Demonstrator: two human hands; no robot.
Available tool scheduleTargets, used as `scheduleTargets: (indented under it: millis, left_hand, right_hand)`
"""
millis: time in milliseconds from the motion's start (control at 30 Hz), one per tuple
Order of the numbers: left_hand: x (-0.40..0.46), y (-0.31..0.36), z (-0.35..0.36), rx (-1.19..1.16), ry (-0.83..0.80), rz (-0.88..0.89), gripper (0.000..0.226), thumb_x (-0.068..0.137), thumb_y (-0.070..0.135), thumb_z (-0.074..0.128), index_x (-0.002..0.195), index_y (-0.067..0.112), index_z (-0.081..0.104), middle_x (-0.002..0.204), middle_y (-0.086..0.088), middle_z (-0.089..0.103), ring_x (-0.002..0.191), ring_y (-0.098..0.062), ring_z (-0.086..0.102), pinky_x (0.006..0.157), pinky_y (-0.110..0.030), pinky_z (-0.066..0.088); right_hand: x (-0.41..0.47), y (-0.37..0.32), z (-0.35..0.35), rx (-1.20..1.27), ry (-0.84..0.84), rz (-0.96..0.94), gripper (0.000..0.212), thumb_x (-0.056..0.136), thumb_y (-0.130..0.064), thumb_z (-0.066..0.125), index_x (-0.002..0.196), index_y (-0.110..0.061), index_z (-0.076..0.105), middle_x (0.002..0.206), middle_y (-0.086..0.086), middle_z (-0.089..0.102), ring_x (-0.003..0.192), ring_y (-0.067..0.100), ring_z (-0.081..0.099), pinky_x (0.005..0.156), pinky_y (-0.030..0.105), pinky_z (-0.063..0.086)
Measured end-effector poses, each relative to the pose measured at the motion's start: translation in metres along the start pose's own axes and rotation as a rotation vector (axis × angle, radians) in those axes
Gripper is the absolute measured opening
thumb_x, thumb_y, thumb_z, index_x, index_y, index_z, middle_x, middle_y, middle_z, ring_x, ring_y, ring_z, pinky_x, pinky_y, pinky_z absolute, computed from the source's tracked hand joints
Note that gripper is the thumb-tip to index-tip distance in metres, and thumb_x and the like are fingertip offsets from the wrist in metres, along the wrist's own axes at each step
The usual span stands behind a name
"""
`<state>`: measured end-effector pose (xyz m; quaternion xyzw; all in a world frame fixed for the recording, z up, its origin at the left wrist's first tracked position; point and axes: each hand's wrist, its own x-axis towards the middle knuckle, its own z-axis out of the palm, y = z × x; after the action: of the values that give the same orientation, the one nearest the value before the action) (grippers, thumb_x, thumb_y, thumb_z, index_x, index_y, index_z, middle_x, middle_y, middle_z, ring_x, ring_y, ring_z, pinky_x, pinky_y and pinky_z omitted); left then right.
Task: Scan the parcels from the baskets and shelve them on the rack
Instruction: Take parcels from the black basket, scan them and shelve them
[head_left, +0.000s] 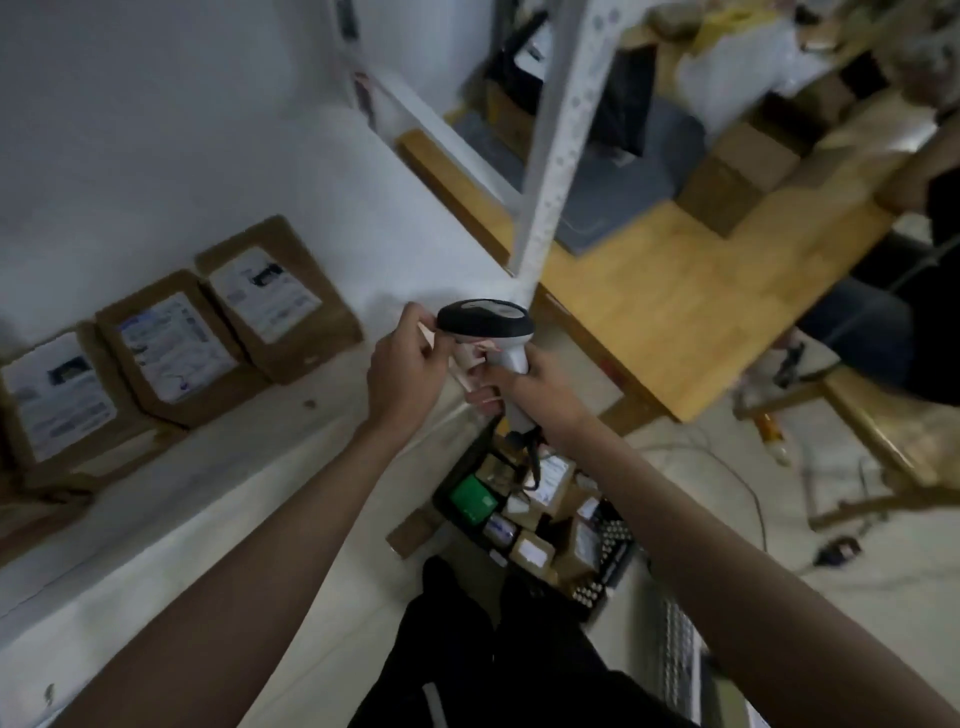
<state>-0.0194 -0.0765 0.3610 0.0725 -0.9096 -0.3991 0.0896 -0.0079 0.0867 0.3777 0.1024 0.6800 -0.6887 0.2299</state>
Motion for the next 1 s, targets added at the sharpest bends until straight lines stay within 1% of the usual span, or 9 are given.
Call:
scheduleTargets:
  millis: [67, 133, 267, 333, 467, 567, 667, 900, 1000]
  left_hand:
    - [-0.013, 0.006, 0.033, -0.011, -0.098, 0.023, 0.008, 0.094, 0.021, 0.062, 0.095, 0.017, 0.055, 0.065, 0.012, 0.048, 0.064, -0.018, 0.052, 0.056, -0.032, 0.034]
    - [-0.030, 0.008, 0.063, -0.009, -0.206, 0.043, 0.008, 0.095, 0.024, 0.060, 0.094, 0.018, 0.055, 0.071, 0.012, 0.048, 0.073, -0.022, 0.056, 0.061, -0.033, 0.038]
    - [-0.062, 0.002, 0.113, 0.055, -0.395, 0.046, 0.011, 0.095, 0.027, 0.060, 0.089, 0.024, 0.052, 0.068, 0.011, 0.049, 0.067, -0.016, 0.051, 0.056, -0.032, 0.034]
    - [-0.077, -0.004, 0.136, 0.099, -0.478, 0.044, 0.012, 0.095, 0.025, 0.060, 0.087, 0.025, 0.051, 0.067, 0.010, 0.051, 0.066, -0.015, 0.052, 0.055, -0.033, 0.038]
    - [-0.105, -0.018, 0.181, 0.181, -0.655, -0.006, 0.008, 0.093, 0.025, 0.059, 0.088, 0.025, 0.054, 0.067, 0.007, 0.053, 0.067, -0.015, 0.055, 0.056, -0.033, 0.041]
    - [-0.124, -0.032, 0.215, 0.232, -0.744, -0.021, 0.010, 0.095, 0.025, 0.061, 0.087, 0.027, 0.055, 0.067, 0.011, 0.053, 0.065, -0.006, 0.052, 0.054, -0.029, 0.036]
    - [-0.146, -0.047, 0.258, 0.255, -0.841, -0.028, 0.011, 0.095, 0.025, 0.062, 0.086, 0.025, 0.056, 0.071, 0.008, 0.059, 0.067, -0.005, 0.056, 0.054, -0.028, 0.038]
    - [-0.191, -0.087, 0.355, 0.320, -0.977, -0.086, 0.011, 0.099, 0.024, 0.060, 0.091, 0.017, 0.060, 0.080, 0.002, 0.060, 0.074, -0.011, 0.058, 0.058, -0.027, 0.042]
    - [-0.206, -0.116, 0.399, 0.349, -1.035, -0.119, 0.013, 0.098, 0.024, 0.060, 0.086, 0.020, 0.058, 0.081, 0.004, 0.059, 0.075, -0.010, 0.057, 0.061, -0.025, 0.043]
  right_hand:
    - [-0.016, 0.021, -0.033, 0.049, 0.065, 0.063, 0.025, 0.095, -0.002, 0.066, 0.119, 0.001, 0.059, 0.093, 0.014, 0.072, 0.075, 0.028, 0.073, 0.071, 0.039, 0.063]
    - [-0.033, 0.044, -0.062, 0.113, 0.130, 0.123, 0.019, 0.094, -0.003, 0.068, 0.112, -0.004, 0.063, 0.086, 0.010, 0.072, 0.068, 0.023, 0.073, 0.064, 0.034, 0.062]
    - [-0.063, 0.094, -0.109, 0.227, 0.272, 0.231, 0.018, 0.096, -0.002, 0.064, 0.114, -0.005, 0.062, 0.092, 0.012, 0.071, 0.066, 0.023, 0.072, 0.057, 0.030, 0.059]
    - [-0.075, 0.121, -0.128, 0.299, 0.341, 0.282, 0.014, 0.097, 0.000, 0.060, 0.112, -0.001, 0.061, 0.091, 0.015, 0.069, 0.062, 0.023, 0.071, 0.056, 0.030, 0.058]
    - [-0.093, 0.178, -0.158, 0.434, 0.504, 0.370, 0.021, 0.097, 0.000, 0.060, 0.118, 0.006, 0.059, 0.091, 0.021, 0.064, 0.065, 0.025, 0.065, 0.053, 0.028, 0.055]
    - [-0.102, 0.223, -0.175, 0.513, 0.595, 0.406, 0.016, 0.097, -0.001, 0.059, 0.113, 0.002, 0.061, 0.086, 0.018, 0.065, 0.067, 0.025, 0.064, 0.060, 0.033, 0.055]
    - [-0.108, 0.274, -0.193, 0.572, 0.675, 0.446, 0.022, 0.097, -0.002, 0.060, 0.118, 0.004, 0.060, 0.090, 0.019, 0.064, 0.075, 0.029, 0.063, 0.069, 0.039, 0.055]
    - [-0.100, 0.382, -0.223, 0.692, 0.764, 0.496, 0.008, 0.095, 0.000, 0.059, 0.103, -0.002, 0.061, 0.077, 0.012, 0.068, 0.070, 0.026, 0.063, 0.058, 0.030, 0.054]
    - [-0.086, 0.428, -0.231, 0.757, 0.762, 0.515, 0.009, 0.095, -0.002, 0.059, 0.102, -0.006, 0.063, 0.080, 0.011, 0.069, 0.072, 0.025, 0.064, 0.061, 0.032, 0.056]
